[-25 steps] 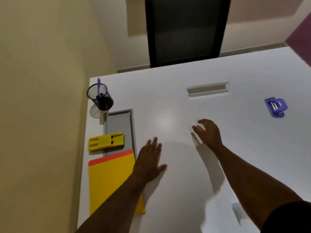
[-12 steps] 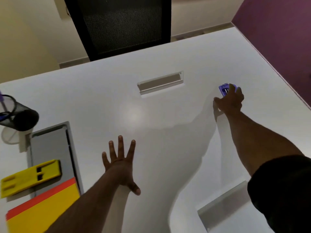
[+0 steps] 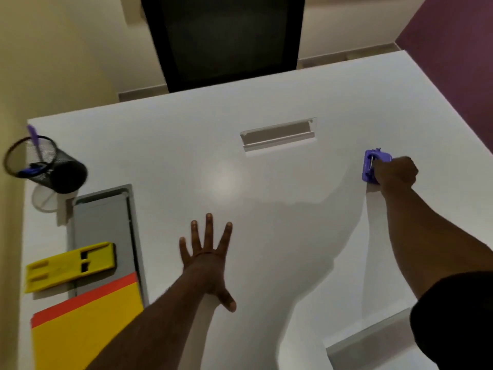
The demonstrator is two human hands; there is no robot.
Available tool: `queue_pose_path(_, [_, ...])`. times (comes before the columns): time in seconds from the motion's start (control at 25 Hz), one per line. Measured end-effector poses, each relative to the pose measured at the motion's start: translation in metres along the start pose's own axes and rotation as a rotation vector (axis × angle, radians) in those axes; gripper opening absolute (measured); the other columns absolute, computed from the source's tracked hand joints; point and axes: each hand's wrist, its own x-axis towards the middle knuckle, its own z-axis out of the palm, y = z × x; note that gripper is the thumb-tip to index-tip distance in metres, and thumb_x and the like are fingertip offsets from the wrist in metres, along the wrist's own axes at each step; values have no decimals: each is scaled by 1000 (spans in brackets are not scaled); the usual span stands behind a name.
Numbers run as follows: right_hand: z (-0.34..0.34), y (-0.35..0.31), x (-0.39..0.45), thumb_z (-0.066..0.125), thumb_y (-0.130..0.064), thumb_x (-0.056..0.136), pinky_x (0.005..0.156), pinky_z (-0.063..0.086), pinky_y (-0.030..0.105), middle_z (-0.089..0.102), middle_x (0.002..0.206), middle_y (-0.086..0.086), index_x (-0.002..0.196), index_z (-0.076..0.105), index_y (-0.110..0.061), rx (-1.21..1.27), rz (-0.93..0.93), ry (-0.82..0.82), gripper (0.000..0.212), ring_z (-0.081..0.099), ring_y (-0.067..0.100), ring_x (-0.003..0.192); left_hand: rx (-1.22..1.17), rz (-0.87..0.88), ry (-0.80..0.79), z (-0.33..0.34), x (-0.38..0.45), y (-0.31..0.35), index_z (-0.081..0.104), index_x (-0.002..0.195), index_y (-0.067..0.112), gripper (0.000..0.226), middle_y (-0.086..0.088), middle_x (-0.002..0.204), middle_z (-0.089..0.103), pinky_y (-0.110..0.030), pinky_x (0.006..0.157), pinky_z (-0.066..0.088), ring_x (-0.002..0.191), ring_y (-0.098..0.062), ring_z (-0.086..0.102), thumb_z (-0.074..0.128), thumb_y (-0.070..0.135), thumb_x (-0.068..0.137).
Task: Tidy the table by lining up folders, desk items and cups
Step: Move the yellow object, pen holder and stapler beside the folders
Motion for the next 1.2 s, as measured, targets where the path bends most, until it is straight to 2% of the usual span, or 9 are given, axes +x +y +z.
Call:
queue_pose_path(0.16, [4, -12, -69, 65, -26, 76, 74, 53, 41, 71, 93, 26, 93, 70, 1, 41, -75, -97, 33, 69, 41, 86, 3, 89, 104, -6, -18, -6, -30, 145, 39, 159, -8, 147, -49, -62, 110, -16, 133, -39, -44, 86, 64, 38])
queue_pose_path(0.28, [17, -37, -149, 62, -32, 72, 76, 51, 41, 71, 91, 24, 97, 70, -5, 115, -276, -130, 37, 67, 41, 85, -117, 126, 252, -14, -38, -31, 11, 155, 21, 110, -9, 165, -6, -47, 120, 14, 151, -31, -2, 75, 53, 72])
queue_pose_path(0.36, [34, -65, -205, 69, -32, 77, 82, 50, 42, 71, 100, 23, 104, 68, -9, 169, -400, -213, 35, 65, 41, 94, -215, 39, 432, -12, -60, -60, 46, 138, 14, 65, -12, 151, 40, -41, 107, 39, 138, -30, 40, 63, 46, 84])
queue_pose_path(0.44, [55, -95, -262, 72, -31, 78, 84, 49, 41, 71, 102, 21, 104, 67, -11, 210, -509, -330, 35, 65, 38, 97, -101, -100, 594, 1, -88, -94, 63, 109, 14, 40, -10, 117, 64, -38, 85, 48, 111, -31, 60, 55, 47, 87])
queue_pose_path(0.52, [77, -125, -317, 73, -35, 75, 82, 50, 39, 73, 99, 15, 100, 68, -14, 253, -570, -452, 33, 67, 33, 95, -62, -266, 594, 24, -118, -129, 63, 102, 16, 37, -6, 108, 67, -36, 81, 47, 105, -28, 62, 53, 49, 89])
queue_pose_path(0.68, [117, -179, -415, 69, -36, 69, 75, 49, 32, 73, 93, 7, 88, 67, -19, 244, -608, -693, 26, 67, 28, 89, -140, -487, 339, 61, -154, -177, 59, 116, 16, 48, -4, 126, 60, -33, 91, 47, 116, -22, 58, 60, 53, 86])
queue_pose_path(0.92, [169, -220, -505, 70, -34, 75, 66, 45, 30, 68, 102, 13, 104, 61, -10, 62, -712, -846, 39, 61, 26, 85, -214, -446, 210, 77, -154, -186, 46, 133, 8, 69, -15, 149, 41, -36, 101, 45, 129, -28, 49, 66, 51, 83])
queue_pose_path(1.08, [185, -223, -524, 72, -33, 76, 67, 45, 32, 67, 104, 11, 109, 60, -11, -24, -695, -836, 41, 58, 24, 84, -231, -415, 241, 82, -151, -192, 47, 134, 7, 72, -15, 148, 44, -36, 100, 45, 128, -29, 50, 69, 50, 80])
queue_pose_path(1.2, [186, -223, -522, 71, -35, 79, 68, 43, 32, 67, 106, 12, 110, 59, -10, -14, -708, -818, 41, 55, 22, 83, -236, -399, 224, 89, -151, -196, 37, 144, 8, 83, -17, 158, 27, -39, 105, 42, 134, -33, 44, 68, 51, 80])
